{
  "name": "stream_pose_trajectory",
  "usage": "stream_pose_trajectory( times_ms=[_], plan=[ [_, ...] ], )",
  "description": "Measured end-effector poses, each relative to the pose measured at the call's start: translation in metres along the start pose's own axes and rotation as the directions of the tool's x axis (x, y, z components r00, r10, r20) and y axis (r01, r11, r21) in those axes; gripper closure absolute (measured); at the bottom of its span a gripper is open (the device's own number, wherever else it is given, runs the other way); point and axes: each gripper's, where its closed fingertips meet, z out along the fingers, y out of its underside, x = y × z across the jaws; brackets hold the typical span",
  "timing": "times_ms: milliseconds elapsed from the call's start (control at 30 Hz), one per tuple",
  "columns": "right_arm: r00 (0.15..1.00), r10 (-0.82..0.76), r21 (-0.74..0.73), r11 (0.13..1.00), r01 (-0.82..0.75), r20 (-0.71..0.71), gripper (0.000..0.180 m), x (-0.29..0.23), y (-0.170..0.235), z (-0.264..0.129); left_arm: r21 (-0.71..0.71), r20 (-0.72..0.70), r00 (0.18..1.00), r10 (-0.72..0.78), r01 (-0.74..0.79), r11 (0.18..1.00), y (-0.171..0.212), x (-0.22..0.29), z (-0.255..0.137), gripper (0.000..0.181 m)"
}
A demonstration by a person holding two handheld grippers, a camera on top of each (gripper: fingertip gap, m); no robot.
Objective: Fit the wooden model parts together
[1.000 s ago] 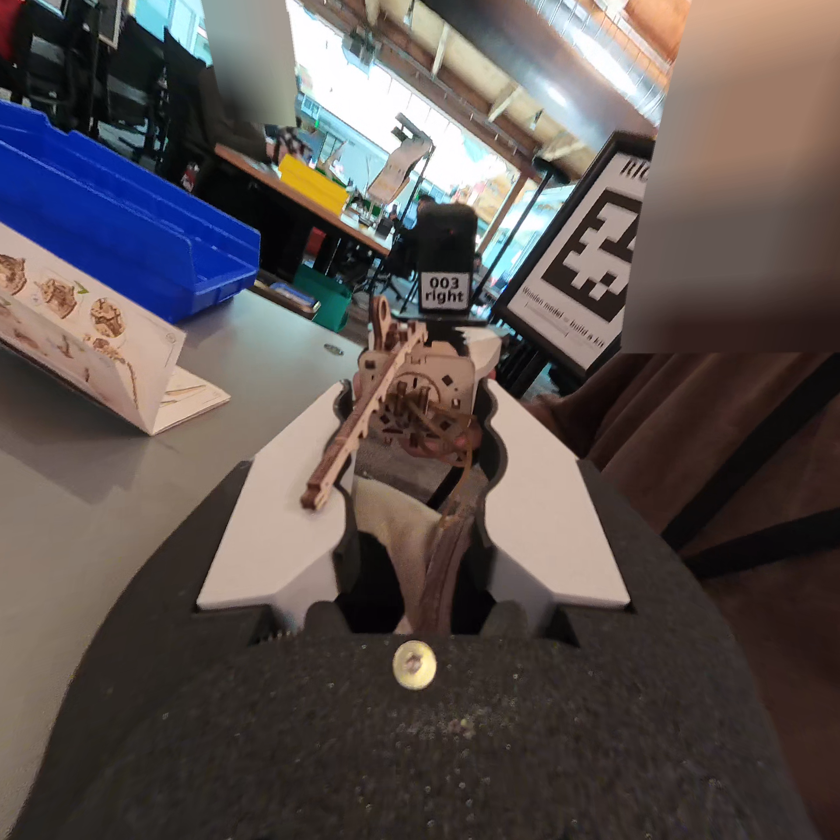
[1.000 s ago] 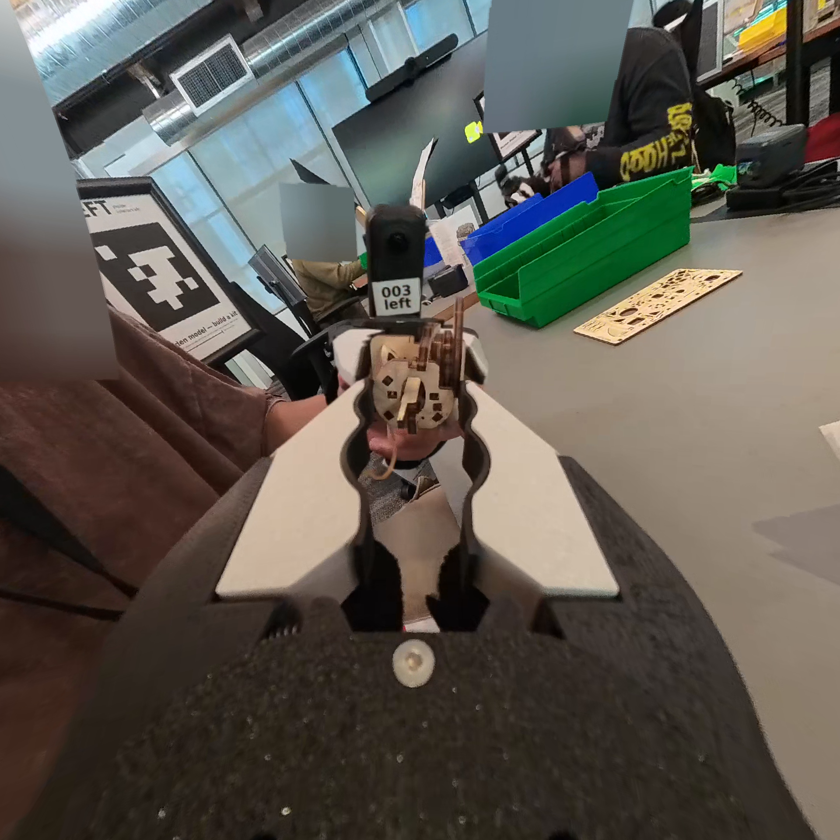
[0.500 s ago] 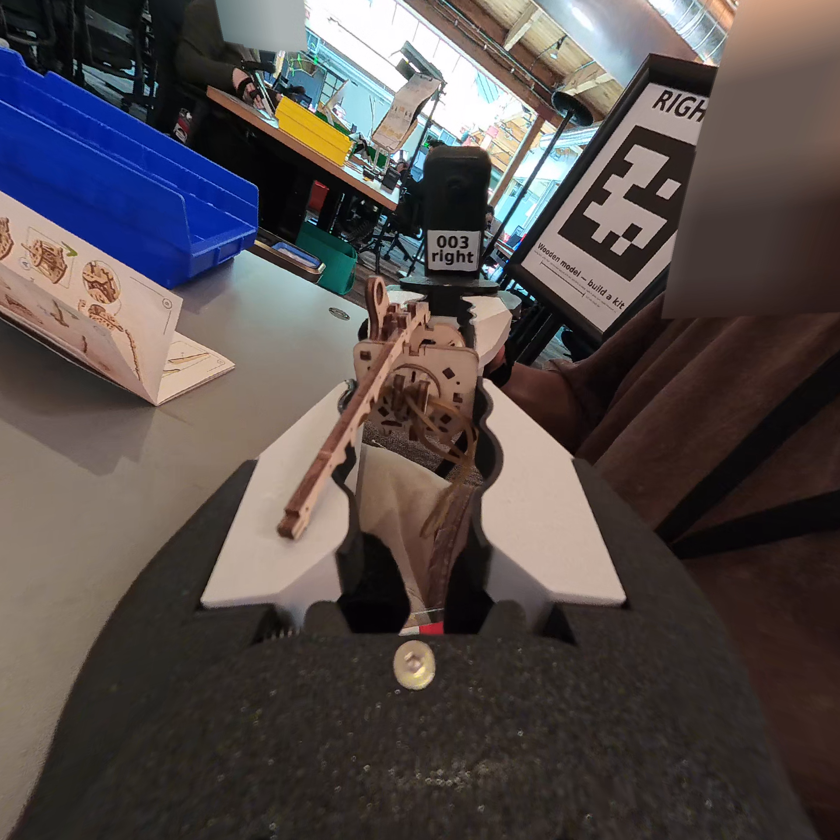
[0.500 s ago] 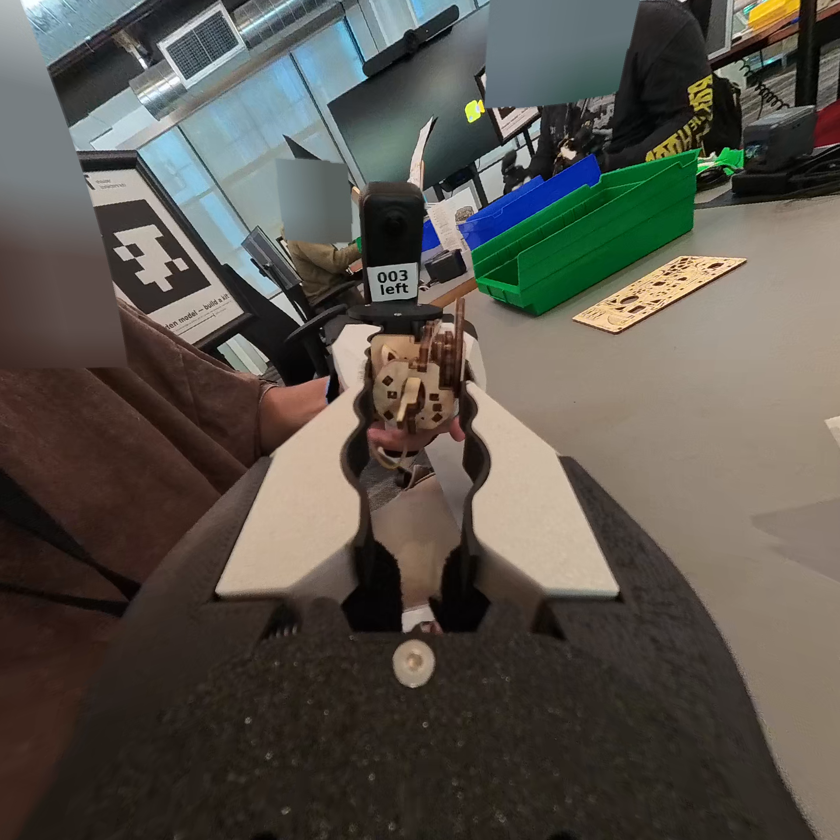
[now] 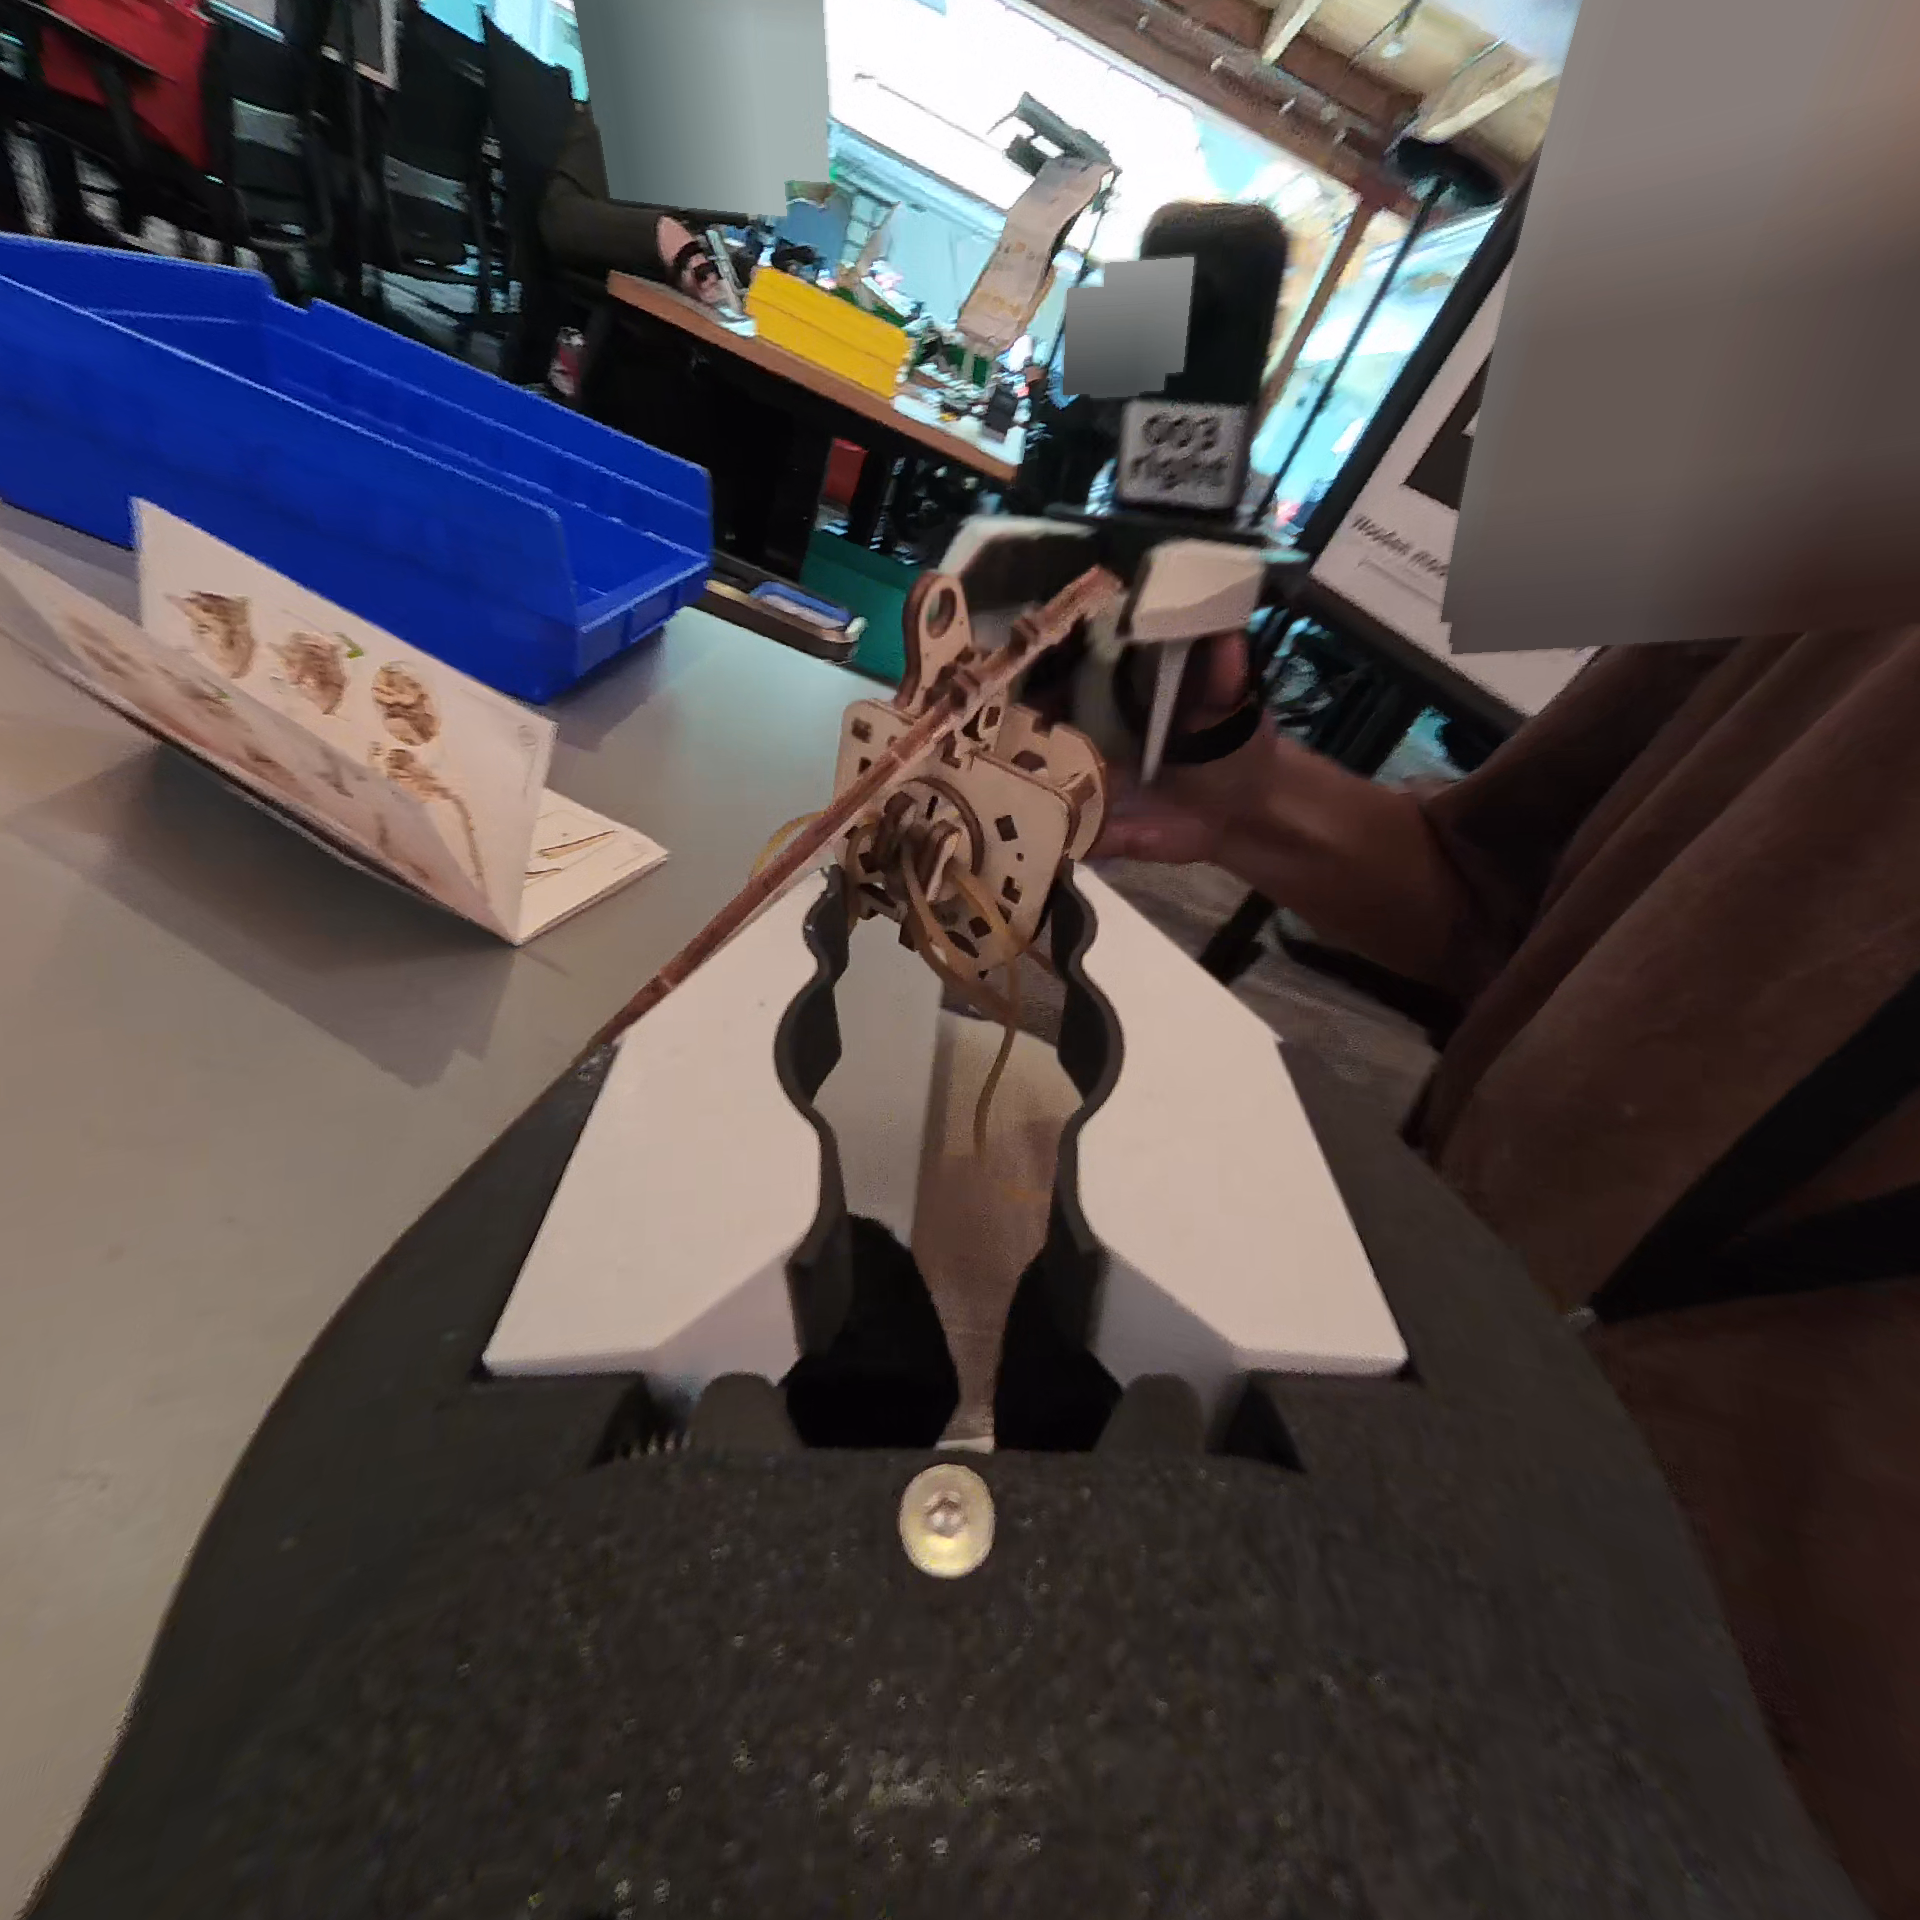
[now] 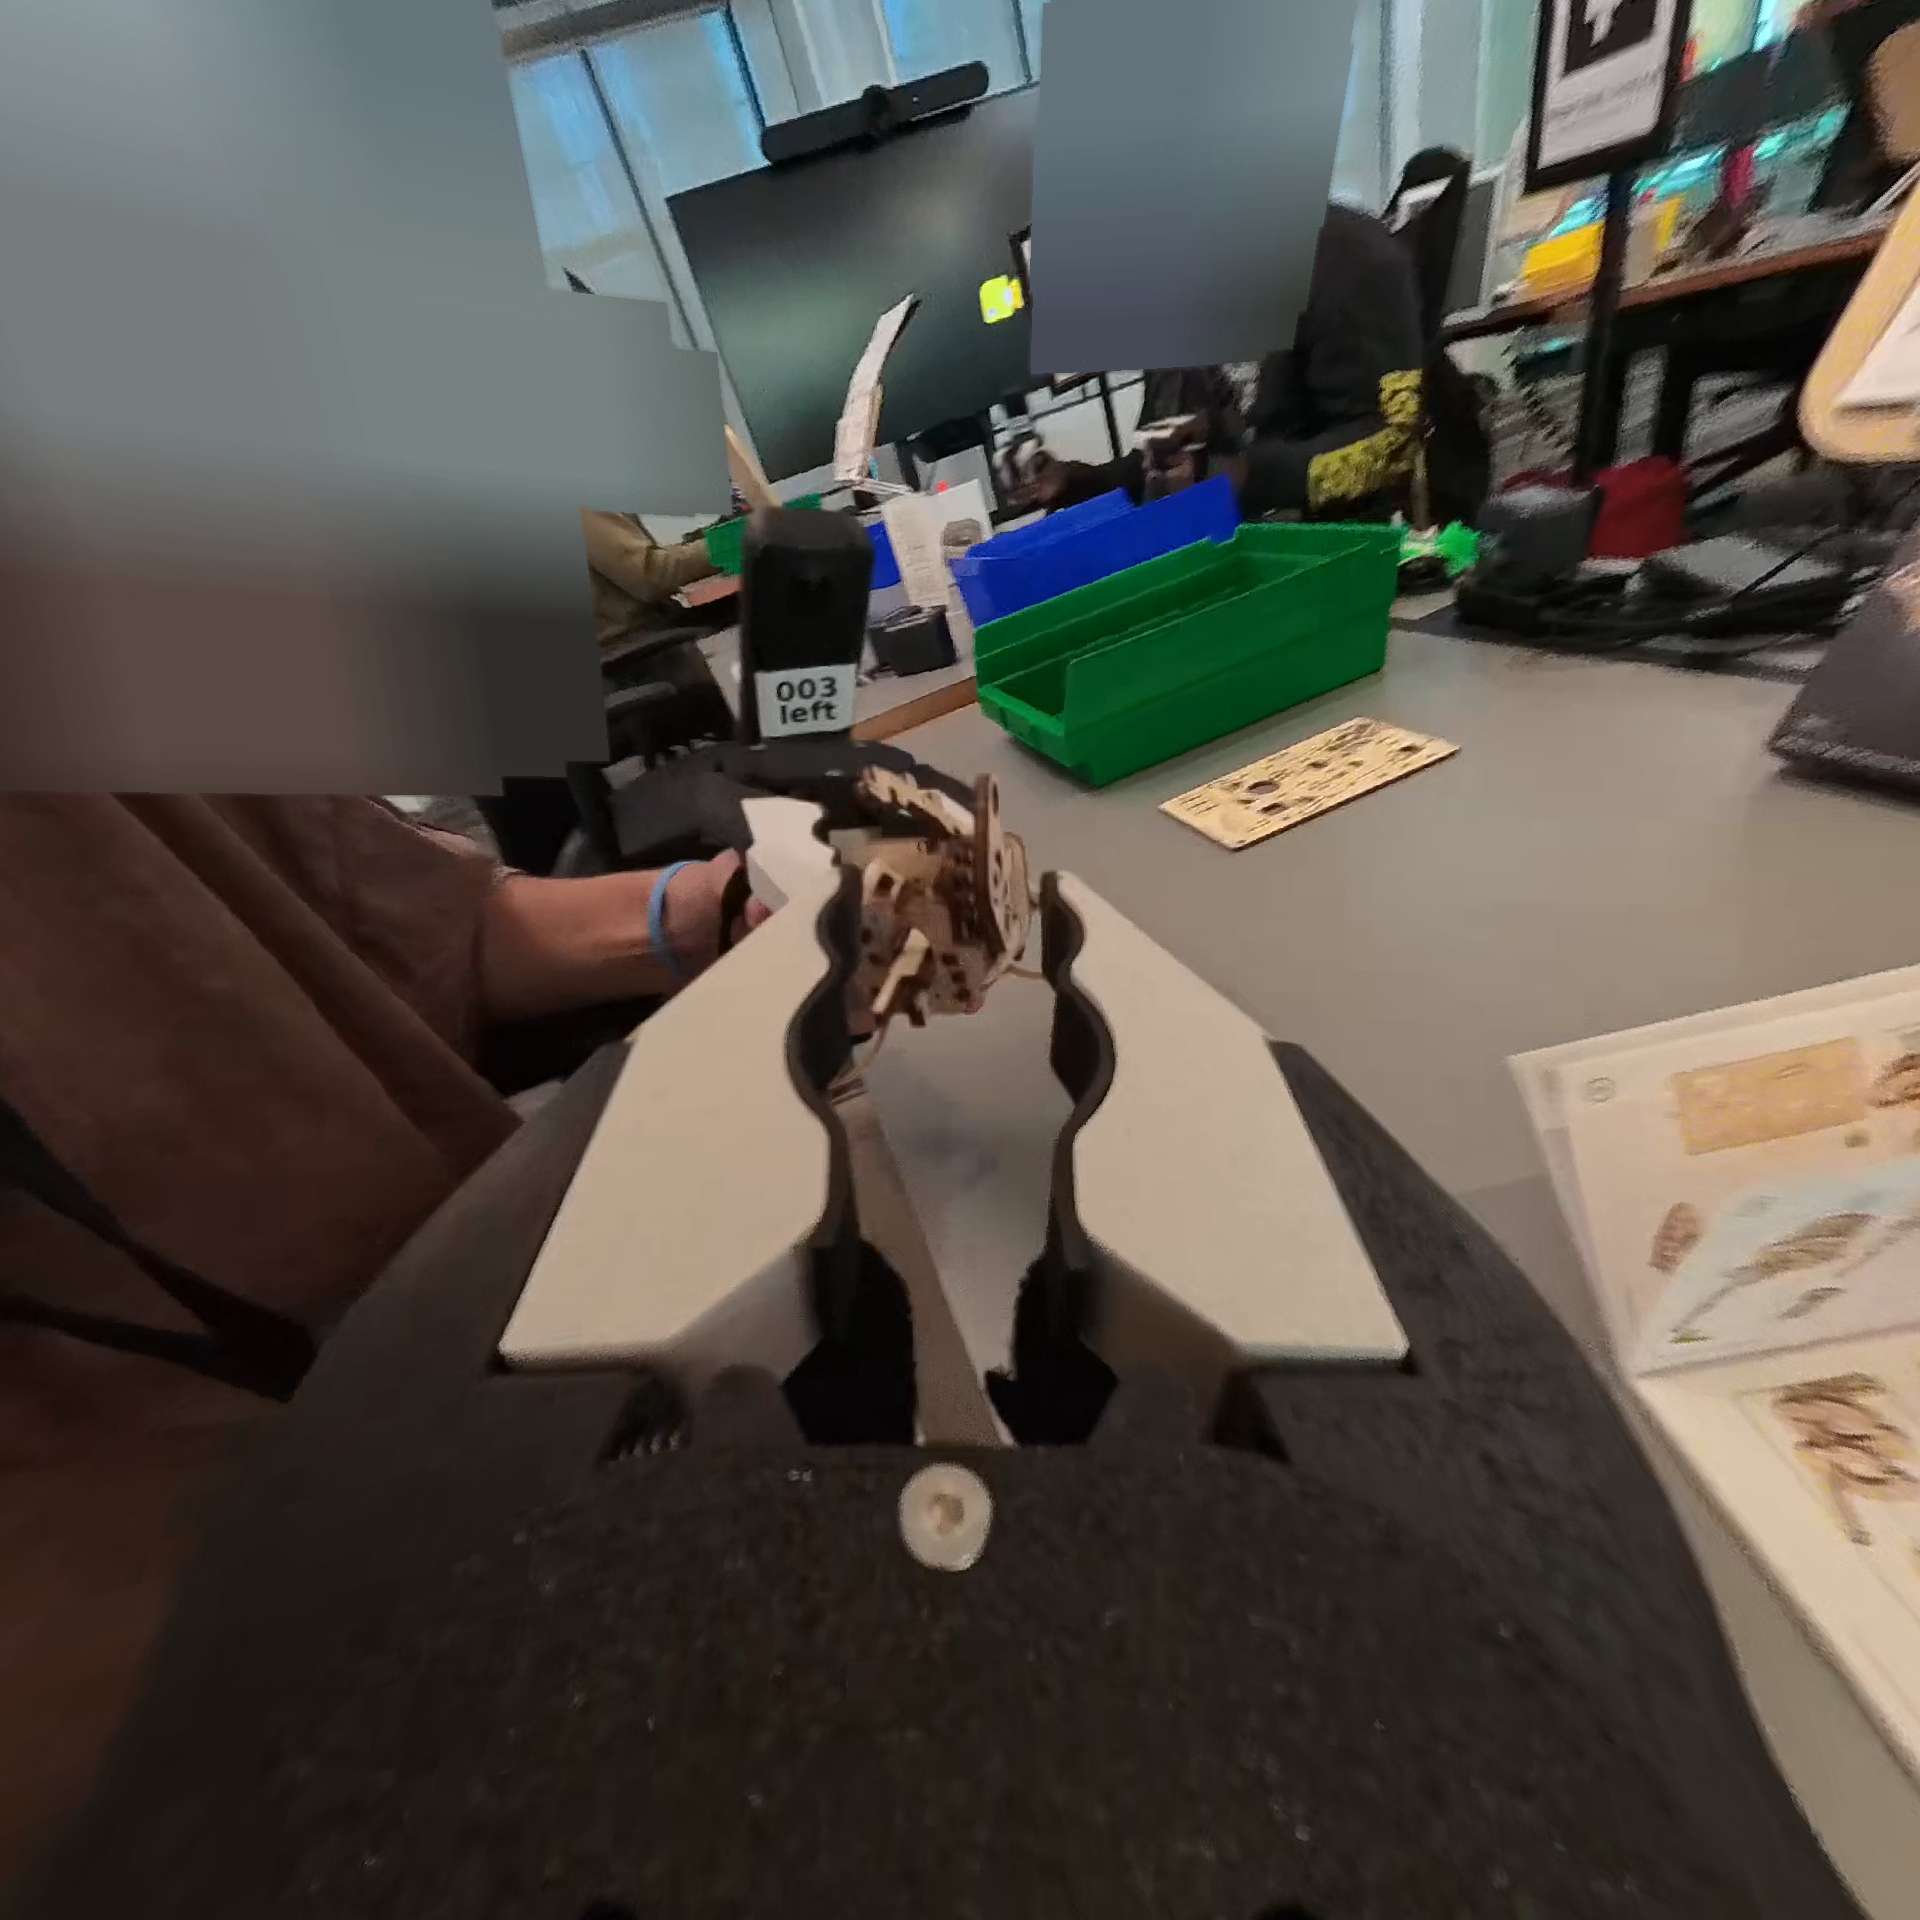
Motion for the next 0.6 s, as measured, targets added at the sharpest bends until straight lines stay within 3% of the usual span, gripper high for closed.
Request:
stream_pose_trajectory(
  times_ms=[233,433,533,600],
  plan=[
    [0.982,-0.119,-0.101,0.989,0.104,-0.146,0.152,0.012,0.018,0.013,-0.093,0.165,0.975,0.151,-0.137,0.986,0.013,-0.022,0.004,0.144],
    [0.986,-0.063,-0.049,0.997,0.056,-0.155,0.152,0.023,0.016,0.006,-0.116,0.200,0.957,0.209,-0.188,0.975,0.015,-0.025,0.004,0.144],
    [0.980,-0.043,-0.045,0.998,0.035,-0.196,0.153,0.043,0.016,-0.007,-0.100,0.257,0.945,0.203,-0.183,0.978,0.009,-0.034,-0.014,0.144],
    [0.974,-0.035,-0.135,0.991,0.005,-0.222,0.152,0.062,0.035,-0.009,-0.099,0.310,0.931,0.194,-0.171,0.980,0.008,-0.043,-0.036,0.144]
  ],
)
